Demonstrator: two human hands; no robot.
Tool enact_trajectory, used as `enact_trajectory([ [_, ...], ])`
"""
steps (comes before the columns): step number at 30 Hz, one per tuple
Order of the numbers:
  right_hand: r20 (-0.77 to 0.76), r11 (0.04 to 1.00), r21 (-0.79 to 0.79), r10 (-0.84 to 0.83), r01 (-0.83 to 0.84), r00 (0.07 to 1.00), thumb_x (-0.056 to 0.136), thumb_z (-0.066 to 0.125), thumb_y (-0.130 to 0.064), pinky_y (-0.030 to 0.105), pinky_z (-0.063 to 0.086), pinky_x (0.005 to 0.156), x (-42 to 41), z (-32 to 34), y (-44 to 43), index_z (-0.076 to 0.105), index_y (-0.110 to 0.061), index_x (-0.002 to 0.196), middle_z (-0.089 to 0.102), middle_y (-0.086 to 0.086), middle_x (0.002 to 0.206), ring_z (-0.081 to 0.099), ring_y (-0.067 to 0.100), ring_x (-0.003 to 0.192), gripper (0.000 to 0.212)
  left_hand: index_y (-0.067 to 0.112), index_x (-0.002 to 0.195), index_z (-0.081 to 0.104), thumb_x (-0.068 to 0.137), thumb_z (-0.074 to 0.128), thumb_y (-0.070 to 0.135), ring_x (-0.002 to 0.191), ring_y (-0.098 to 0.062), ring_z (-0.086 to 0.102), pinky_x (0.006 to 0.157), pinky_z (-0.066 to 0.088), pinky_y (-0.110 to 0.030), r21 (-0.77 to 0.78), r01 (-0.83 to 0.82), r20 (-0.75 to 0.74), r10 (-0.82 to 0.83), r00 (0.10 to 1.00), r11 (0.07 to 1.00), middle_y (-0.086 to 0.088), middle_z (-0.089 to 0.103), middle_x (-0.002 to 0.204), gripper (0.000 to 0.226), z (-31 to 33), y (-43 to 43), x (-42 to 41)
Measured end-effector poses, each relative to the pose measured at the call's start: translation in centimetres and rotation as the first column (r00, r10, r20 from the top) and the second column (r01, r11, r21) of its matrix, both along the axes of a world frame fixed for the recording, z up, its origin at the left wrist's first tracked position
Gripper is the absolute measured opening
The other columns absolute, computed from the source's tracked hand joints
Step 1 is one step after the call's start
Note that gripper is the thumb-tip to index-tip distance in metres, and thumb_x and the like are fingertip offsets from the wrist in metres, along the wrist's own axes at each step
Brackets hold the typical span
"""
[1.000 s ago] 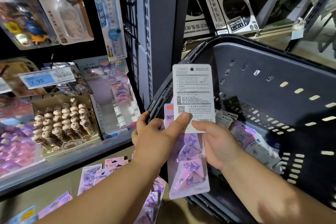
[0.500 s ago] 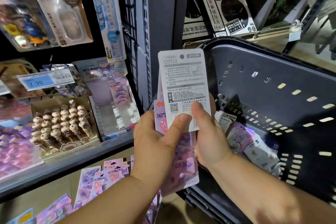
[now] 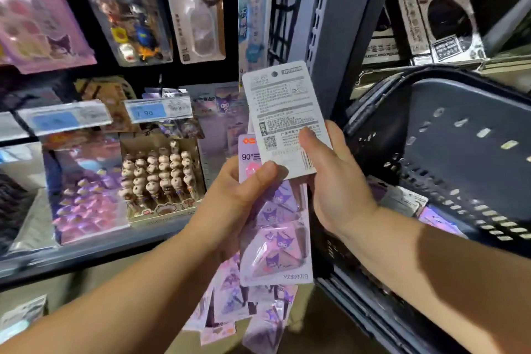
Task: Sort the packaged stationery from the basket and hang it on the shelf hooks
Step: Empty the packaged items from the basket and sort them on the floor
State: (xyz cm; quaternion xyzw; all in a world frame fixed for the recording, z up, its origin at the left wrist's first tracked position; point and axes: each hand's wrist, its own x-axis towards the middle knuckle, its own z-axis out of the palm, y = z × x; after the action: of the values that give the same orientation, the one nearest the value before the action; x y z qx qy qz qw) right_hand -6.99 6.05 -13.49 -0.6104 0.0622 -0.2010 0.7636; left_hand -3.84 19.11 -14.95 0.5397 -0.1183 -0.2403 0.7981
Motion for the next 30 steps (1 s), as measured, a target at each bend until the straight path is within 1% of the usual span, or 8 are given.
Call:
enact_trajectory([
  [2,-0.01,0.998,0.037,0.057,-0.056,0.998,0.093,0.055,-0.027,0.037,0.053,0.089,0.7,0.8,1.2,0.059,-0.018,0.109,0.073,0.002,0.106,0.068,0.021,0.102,0.019,0.007,0.108,0.064,0.069,0.082,0.017,0.087,-0.021,0.07,0.087,0.056,-0.041,-0.051,0.022,-0.026,-0.023,0.999,0.998,-0.012,0.074,0.1,0.044,-0.8,1.7,1.2],
  [5,-0.056,0.993,-0.076,0.081,-0.085,0.995,0.1,0.049,-0.018,0.024,0.053,0.08,1.9,0.7,2.6,0.06,-0.02,0.103,0.073,-0.007,0.096,0.068,0.008,0.092,0.011,-0.001,0.124,0.058,0.055,0.093,0.029,0.094,-0.026,0.07,0.087,0.056,-0.044,-0.096,0.045,-0.061,-0.051,0.997,0.994,-0.017,0.07,0.113,0.083,-1.9,4.0,2.8],
  [9,-0.105,0.976,-0.213,0.012,-0.035,0.994,0.099,0.052,-0.022,0.029,0.047,0.086,3.8,0.4,3.9,0.057,-0.025,0.096,0.068,-0.007,0.099,0.062,0.011,0.094,0.007,0.003,0.103,0.07,0.074,0.069,0.005,0.085,-0.023,0.072,0.074,0.061,-0.037,-0.091,0.001,-0.104,-0.01,0.995,0.996,-0.015,0.074,0.099,0.029,-4.0,6.9,4.4],
  [13,-0.169,0.914,-0.398,0.005,-0.073,0.986,0.1,0.048,-0.027,0.03,0.044,0.082,5.1,0.2,4.1,0.047,-0.029,0.096,0.06,0.0,0.108,0.056,0.016,0.097,0.005,0.002,0.101,0.065,0.069,0.069,0.0,0.074,-0.016,0.072,0.062,0.057,-0.024,0.062,-0.102,-0.163,0.111,0.98,0.993,-0.011,0.075,0.088,0.032,-7.9,9.8,4.5],
  [17,-0.356,0.664,-0.668,0.112,-0.336,0.928,0.1,0.044,-0.02,0.023,0.039,0.066,5.2,-0.4,4.9,0.034,-0.026,0.115,0.05,0.002,0.114,0.051,0.016,0.082,0.019,-0.012,0.11,0.063,0.071,0.068,0.001,0.071,-0.016,0.072,0.059,0.054,-0.021,0.191,-0.165,-0.273,0.214,0.938,0.968,-0.014,0.075,0.089,0.042,-13.0,11.8,3.7],
  [21,-0.52,0.436,-0.734,0.133,-0.521,0.844,0.096,0.043,-0.01,0.023,0.039,0.054,4.6,-1.9,6.9,0.028,-0.023,0.13,0.047,0.005,0.122,0.05,0.017,0.071,0.039,-0.008,0.099,0.068,0.08,0.074,0.005,0.062,-0.017,0.065,0.056,0.05,-0.022,0.403,-0.193,-0.311,0.332,0.891,0.895,-0.011,0.072,0.077,0.025,-17.6,12.7,2.4],
  [27,-0.537,0.323,-0.769,0.144,-0.552,0.831,0.092,0.046,-0.008,0.035,0.046,0.069,3.2,-5.0,8.6,0.037,-0.037,0.13,0.058,0.006,0.108,0.056,0.021,0.075,0.049,0.007,0.093,0.062,0.082,0.077,0.023,0.063,-0.012,0.063,0.047,0.047,-0.018,0.603,-0.149,-0.312,0.404,0.86,0.783,-0.003,0.069,0.079,0.025,-19.8,13.2,1.1],
  [30,-0.503,0.203,-0.823,0.171,-0.53,0.847,0.089,0.048,-0.009,0.038,0.044,0.091,2.6,-6.0,8.5,0.038,-0.037,0.135,0.052,-0.002,0.129,0.051,0.021,0.108,0.055,0.003,0.104,0.055,0.083,0.07,0.048,0.079,-0.021,0.061,0.054,0.044,-0.025,0.764,-0.074,-0.247,0.397,0.884,0.641,-0.011,0.065,0.095,0.051,-21.0,13.4,1.5],
])
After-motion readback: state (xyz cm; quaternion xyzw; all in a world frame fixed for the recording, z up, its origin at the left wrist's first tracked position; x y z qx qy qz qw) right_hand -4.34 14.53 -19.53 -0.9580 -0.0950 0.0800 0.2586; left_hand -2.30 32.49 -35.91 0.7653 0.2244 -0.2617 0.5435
